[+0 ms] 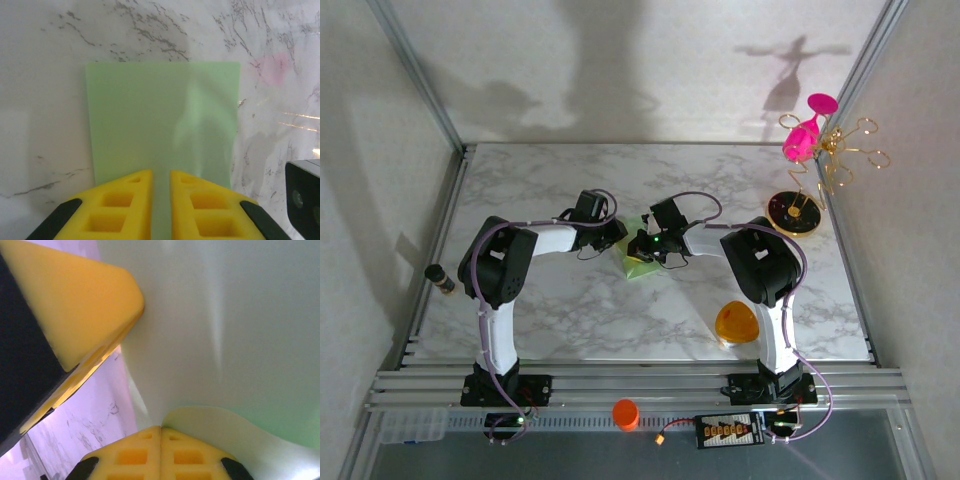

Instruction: Fold a paper plane with a square sheet of paper (pick it up from the middle)

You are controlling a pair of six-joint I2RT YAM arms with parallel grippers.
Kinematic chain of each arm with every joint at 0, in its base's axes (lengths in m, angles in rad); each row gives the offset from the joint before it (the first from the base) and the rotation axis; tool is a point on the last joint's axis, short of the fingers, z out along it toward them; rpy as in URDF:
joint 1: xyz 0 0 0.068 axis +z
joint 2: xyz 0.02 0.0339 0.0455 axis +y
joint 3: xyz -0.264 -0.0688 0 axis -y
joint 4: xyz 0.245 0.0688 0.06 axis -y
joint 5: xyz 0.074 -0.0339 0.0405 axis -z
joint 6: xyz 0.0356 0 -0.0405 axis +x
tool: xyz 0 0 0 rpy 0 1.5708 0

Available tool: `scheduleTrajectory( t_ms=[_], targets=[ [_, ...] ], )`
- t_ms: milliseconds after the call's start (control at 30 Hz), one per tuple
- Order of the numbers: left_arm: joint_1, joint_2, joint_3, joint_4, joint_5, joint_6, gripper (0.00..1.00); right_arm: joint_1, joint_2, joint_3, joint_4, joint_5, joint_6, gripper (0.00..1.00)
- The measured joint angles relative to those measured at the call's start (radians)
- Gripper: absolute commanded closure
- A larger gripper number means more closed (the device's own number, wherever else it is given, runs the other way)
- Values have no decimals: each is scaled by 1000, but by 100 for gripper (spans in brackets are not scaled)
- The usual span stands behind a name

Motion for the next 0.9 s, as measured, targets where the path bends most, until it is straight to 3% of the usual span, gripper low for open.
scheduleTrajectory(
  t_ms=[167,367,500,667,900],
  targets=[
    [19,-69,-7,-27,-16,-28,81,3,-1,8,-1,-9,-2,73],
    [69,-211,-84,-7,-75,-76,80,6,-6,12,3,-21,-8,66],
    [80,-261,-143,-4,-100,-103,80,6,-7,12,4,-22,-12,67],
    [72,-285,-185,-6,-98,-117,80,6,-8,11,-9,-3,-27,75],
    [-2,-285,-185,-6,-84,-117,81,6,-8,9,-16,10,-46,78]
  ],
)
